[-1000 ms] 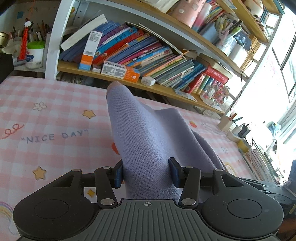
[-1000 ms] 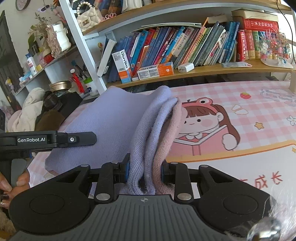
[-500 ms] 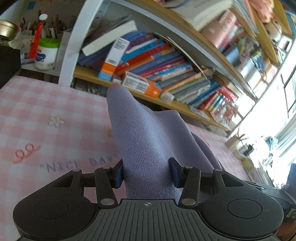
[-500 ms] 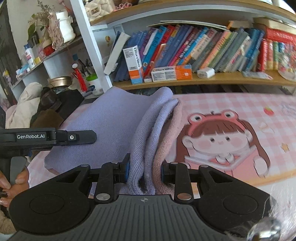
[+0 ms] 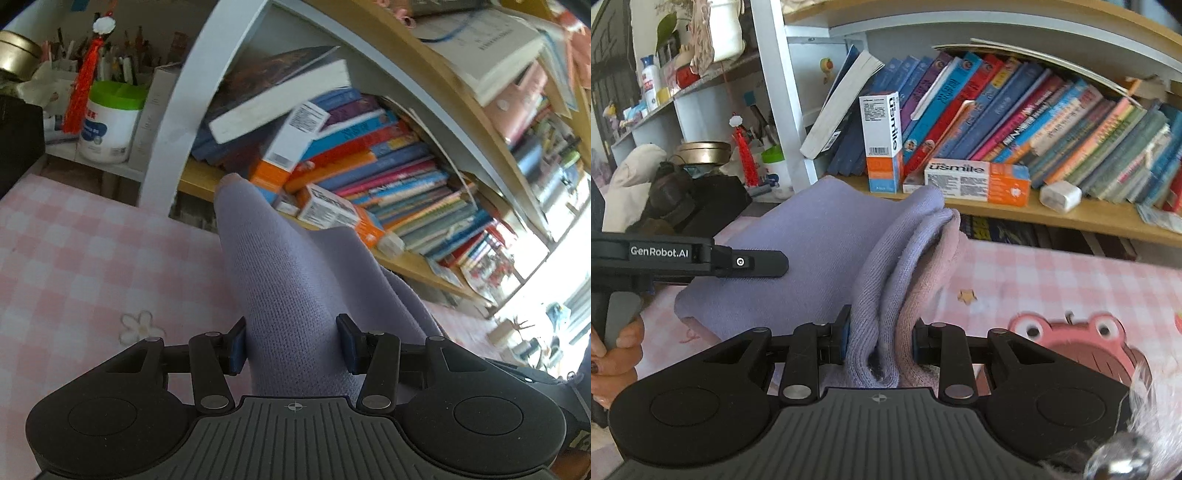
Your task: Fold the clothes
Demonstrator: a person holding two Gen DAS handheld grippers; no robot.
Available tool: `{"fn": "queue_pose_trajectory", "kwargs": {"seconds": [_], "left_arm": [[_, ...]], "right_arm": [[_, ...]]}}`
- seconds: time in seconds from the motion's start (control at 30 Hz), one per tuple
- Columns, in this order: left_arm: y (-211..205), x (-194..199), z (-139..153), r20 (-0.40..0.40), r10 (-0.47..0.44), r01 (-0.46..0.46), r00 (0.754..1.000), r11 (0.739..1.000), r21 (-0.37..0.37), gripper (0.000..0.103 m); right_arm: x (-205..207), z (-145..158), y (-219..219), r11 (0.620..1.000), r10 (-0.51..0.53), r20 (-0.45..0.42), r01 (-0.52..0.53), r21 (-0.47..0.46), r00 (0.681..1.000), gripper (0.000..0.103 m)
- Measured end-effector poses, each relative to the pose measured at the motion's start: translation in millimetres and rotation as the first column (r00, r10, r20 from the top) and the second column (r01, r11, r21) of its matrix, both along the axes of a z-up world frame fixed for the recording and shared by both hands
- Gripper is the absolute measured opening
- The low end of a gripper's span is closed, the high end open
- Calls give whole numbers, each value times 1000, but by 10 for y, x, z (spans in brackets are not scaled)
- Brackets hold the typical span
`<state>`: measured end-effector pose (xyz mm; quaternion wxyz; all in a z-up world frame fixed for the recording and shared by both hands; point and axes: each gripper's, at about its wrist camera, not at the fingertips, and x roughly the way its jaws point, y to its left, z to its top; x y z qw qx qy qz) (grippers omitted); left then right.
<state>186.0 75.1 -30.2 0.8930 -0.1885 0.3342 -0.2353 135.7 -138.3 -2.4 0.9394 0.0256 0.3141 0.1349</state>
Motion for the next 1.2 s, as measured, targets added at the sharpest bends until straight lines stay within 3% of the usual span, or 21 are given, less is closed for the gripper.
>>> {"fn": "queue_pose_trajectory", "kwargs": {"seconds": [0.37,0.57,0.67,0.83,1.07,1.2], "left_arm": [[36,242,-332,-67,29,-27,997,999,33,49],[50,224,-347,-82,39,-33,996,997,75,57],[37,173,-288,-53,61,-53,997,990,129,66],[74,-41,-142,27,129,-131,991,973,190,70],[76,-409,20,104,138,-157,985,968,197,71],[43,-598,75,125,129,-153,984,965,211,79]], "right_arm": [[374,-367,-64,998,-29,-76,32,46,997,29],[371,-459,-173,993,-85,-134,96,76,987,52],[335,-423,-182,991,-114,-133,122,58,985,66],[184,-299,-205,981,-189,-99,193,29,977,75],[-183,-133,-250,969,-248,-21,248,11,969,80],[-400,-92,-244,967,-256,-4,256,-4,967,81]]}}
